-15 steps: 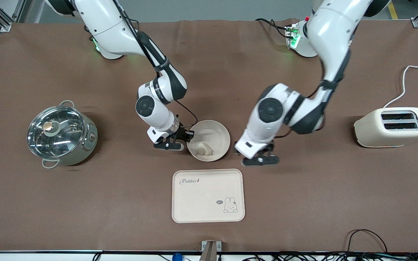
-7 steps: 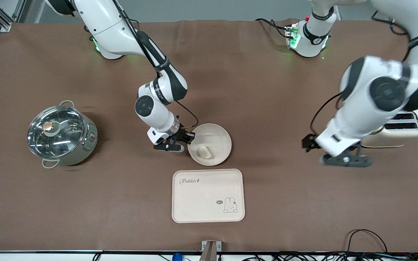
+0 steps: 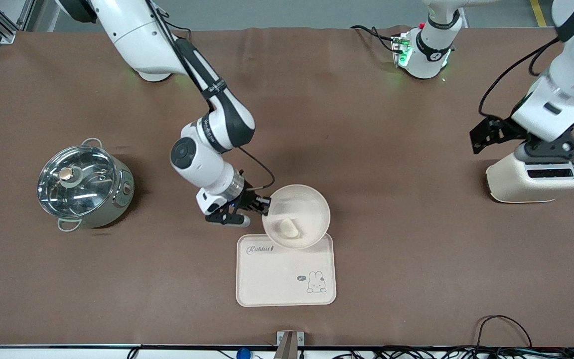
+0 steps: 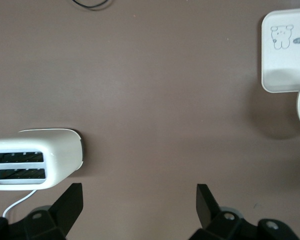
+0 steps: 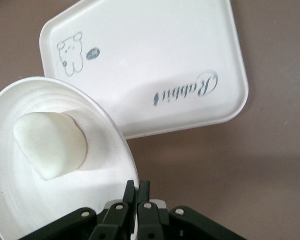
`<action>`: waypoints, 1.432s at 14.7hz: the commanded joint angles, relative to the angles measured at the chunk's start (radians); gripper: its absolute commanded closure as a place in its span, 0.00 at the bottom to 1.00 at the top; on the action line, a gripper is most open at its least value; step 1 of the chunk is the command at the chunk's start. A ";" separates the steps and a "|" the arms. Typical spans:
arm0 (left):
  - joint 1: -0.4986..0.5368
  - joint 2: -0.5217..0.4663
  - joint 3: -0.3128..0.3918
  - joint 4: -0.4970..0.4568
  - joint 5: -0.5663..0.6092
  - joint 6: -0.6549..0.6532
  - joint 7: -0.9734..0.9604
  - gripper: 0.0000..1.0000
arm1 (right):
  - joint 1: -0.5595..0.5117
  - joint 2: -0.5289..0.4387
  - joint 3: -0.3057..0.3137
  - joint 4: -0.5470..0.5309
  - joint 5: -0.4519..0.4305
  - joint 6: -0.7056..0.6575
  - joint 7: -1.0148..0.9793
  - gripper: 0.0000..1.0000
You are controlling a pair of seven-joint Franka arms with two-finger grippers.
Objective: Place bun in plate and plate on tray
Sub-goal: 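Carry the plate with the right gripper over the Rabbit tray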
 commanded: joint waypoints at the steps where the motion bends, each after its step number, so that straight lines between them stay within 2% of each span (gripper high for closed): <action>1: 0.006 0.025 -0.002 0.041 -0.018 0.002 0.008 0.00 | -0.070 0.205 0.011 0.338 -0.057 -0.192 -0.015 1.00; 3: 0.004 0.029 -0.006 0.060 -0.013 0.000 0.007 0.00 | -0.088 0.298 0.000 0.481 -0.074 -0.233 -0.044 1.00; 6: 0.009 0.023 0.001 0.060 -0.007 -0.011 0.020 0.00 | -0.119 0.383 -0.003 0.566 -0.076 -0.228 -0.181 1.00; 12: 0.007 0.018 0.001 0.061 -0.005 -0.029 0.044 0.00 | -0.120 0.523 0.007 0.687 -0.073 -0.202 -0.189 1.00; 17: 0.030 0.021 0.003 0.061 -0.007 -0.029 0.085 0.00 | -0.119 0.541 0.011 0.697 -0.069 -0.197 -0.178 1.00; 19: 0.029 0.021 0.003 0.061 -0.008 -0.029 0.070 0.00 | -0.125 0.576 0.018 0.759 -0.066 -0.187 -0.153 1.00; 21: 0.030 0.019 0.004 0.061 -0.015 -0.029 0.085 0.00 | -0.137 0.590 0.018 0.772 -0.066 -0.180 -0.138 1.00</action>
